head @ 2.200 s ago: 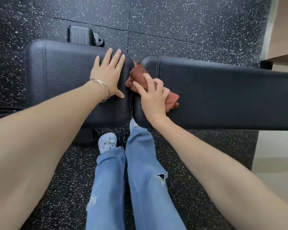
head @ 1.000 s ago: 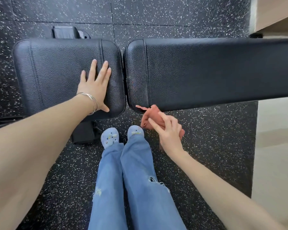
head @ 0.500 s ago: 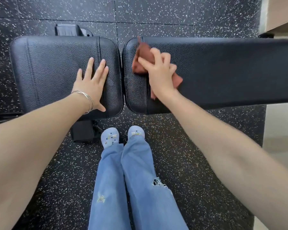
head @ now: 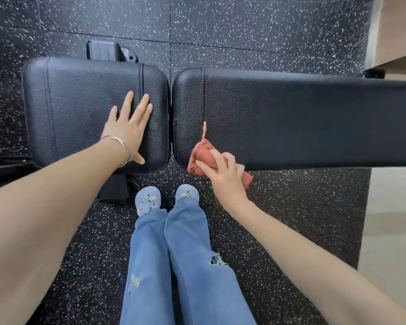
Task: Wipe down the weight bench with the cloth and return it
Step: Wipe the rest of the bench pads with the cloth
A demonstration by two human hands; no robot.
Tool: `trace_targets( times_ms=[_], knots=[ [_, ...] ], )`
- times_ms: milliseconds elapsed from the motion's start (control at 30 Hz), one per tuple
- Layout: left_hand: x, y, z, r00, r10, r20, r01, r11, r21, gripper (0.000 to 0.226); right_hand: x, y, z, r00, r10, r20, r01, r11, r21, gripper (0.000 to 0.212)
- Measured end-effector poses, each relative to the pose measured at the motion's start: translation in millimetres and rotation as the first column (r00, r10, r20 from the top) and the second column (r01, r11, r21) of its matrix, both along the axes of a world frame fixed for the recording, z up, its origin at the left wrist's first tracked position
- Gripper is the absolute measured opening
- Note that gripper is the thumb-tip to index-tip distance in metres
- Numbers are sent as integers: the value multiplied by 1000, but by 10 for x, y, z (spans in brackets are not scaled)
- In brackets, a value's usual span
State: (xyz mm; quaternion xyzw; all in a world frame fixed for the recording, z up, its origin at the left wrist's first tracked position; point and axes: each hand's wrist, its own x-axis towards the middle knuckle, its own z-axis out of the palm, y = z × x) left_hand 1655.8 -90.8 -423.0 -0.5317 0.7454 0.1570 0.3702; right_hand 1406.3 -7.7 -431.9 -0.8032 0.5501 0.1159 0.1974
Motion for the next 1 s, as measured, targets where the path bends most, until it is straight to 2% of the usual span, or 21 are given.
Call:
trace_targets(
  times_ms=[133, 200, 367, 500, 567, 667, 767, 867, 933, 1000],
  knots=[
    [3, 17, -3, 999, -14, 29, 14, 1000, -4, 145, -61, -348, 31, 989, 150, -14, -150, 989, 9, 47],
    [13, 11, -19, 999, -20, 30, 21, 1000, -8, 144, -18, -636, 52, 990, 135, -49, -133, 990, 43, 41],
    [29, 15, -48, 1000, -17, 21, 17, 1000, -14, 144, 355, -1675, 42, 992, -124, -18, 122, 991, -60, 49],
    [52, 18, -72, 1000, -13, -3, 13, 1000, -19, 144, 613, -2180, -26, 934, -353, -48, 357, 929, 99, 51],
    [73, 22, -87, 1000, -10, -26, 9, 1000, -23, 144, 619, -2011, -52, 929, -369, -9, 369, 929, 32, 52],
    [100, 38, -111, 998, -5, -59, 2, 999, -39, 144, 501, -1326, -96, 968, -247, 56, 252, 958, -135, 64],
    [119, 30, -114, 995, 15, -98, -19, 999, -40, 144, 414, -459, -136, 975, -192, 110, 205, 972, -119, 65],
    [137, 27, -111, 993, 27, -111, -31, 999, -36, 143, 343, 224, -165, 979, -181, 97, 192, 973, -125, 77],
    [123, 48, -120, 992, 28, -119, -32, 999, -33, 143, 340, 403, -189, 981, -175, 78, 183, 977, -106, 79],
    [150, 57, -111, 990, 34, -139, -40, 998, -41, 142, 414, 210, -188, 974, -191, 121, 206, 971, -125, 70]
  ],
)
